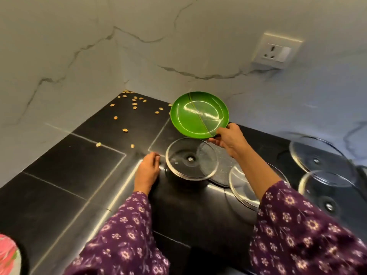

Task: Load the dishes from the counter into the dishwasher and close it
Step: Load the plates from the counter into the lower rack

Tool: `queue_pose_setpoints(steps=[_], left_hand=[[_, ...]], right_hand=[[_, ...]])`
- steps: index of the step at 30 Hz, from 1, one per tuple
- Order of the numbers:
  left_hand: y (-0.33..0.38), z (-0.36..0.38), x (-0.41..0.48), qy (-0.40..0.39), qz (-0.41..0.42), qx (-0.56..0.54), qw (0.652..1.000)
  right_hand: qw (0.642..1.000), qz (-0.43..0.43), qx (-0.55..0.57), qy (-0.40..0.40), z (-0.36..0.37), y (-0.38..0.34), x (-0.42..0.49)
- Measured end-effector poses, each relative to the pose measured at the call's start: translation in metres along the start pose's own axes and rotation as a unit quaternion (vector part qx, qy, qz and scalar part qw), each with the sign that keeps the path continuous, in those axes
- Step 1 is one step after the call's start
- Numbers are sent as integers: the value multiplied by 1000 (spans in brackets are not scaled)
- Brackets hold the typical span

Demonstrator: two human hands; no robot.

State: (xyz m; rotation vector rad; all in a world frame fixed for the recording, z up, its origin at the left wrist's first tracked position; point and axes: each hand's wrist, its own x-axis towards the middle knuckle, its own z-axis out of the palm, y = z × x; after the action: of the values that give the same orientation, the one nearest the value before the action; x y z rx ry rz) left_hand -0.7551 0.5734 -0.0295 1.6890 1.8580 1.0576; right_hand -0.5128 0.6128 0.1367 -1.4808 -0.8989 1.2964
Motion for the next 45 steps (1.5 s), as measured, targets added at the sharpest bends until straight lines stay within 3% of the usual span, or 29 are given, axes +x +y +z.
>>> queue_pose_setpoints(steps=[2, 5, 9, 13, 17, 22, 27, 32, 38, 45], left_hand=[[6, -8, -3, 15, -28, -44, 999], [26, -23, -14, 102, -72, -75, 989], [83, -25, -58, 156, -39, -90, 983], [159, 6, -122, 74, 65, -86, 991], [229, 61, -190, -33, 169, -128, 977], [310, 144, -277, -183, 306, -162, 920], [383, 222, -371, -288, 401, -151, 856], [443, 296, -466, -380, 432, -133, 807], [508, 374, -551, -482, 449, -143, 738], [561, 457, -597, -450, 555, -83, 694]], right_hand=[[1000, -8, 11, 21, -32, 0, -32], [998, -37, 14, 57, -78, -5, -83], [991, -83, 2, 110, -143, -10, -139], [963, -136, -77, 220, -218, -5, -190], [918, -147, -159, 333, -299, 8, -248], [894, -130, -136, 406, -411, 45, -339], [836, -56, -235, 492, -515, 102, -436], [768, -6, -288, 572, -587, 160, -510], [728, 18, -335, 597, -659, 228, -574], [744, 167, -334, 554, -732, 327, -595]])
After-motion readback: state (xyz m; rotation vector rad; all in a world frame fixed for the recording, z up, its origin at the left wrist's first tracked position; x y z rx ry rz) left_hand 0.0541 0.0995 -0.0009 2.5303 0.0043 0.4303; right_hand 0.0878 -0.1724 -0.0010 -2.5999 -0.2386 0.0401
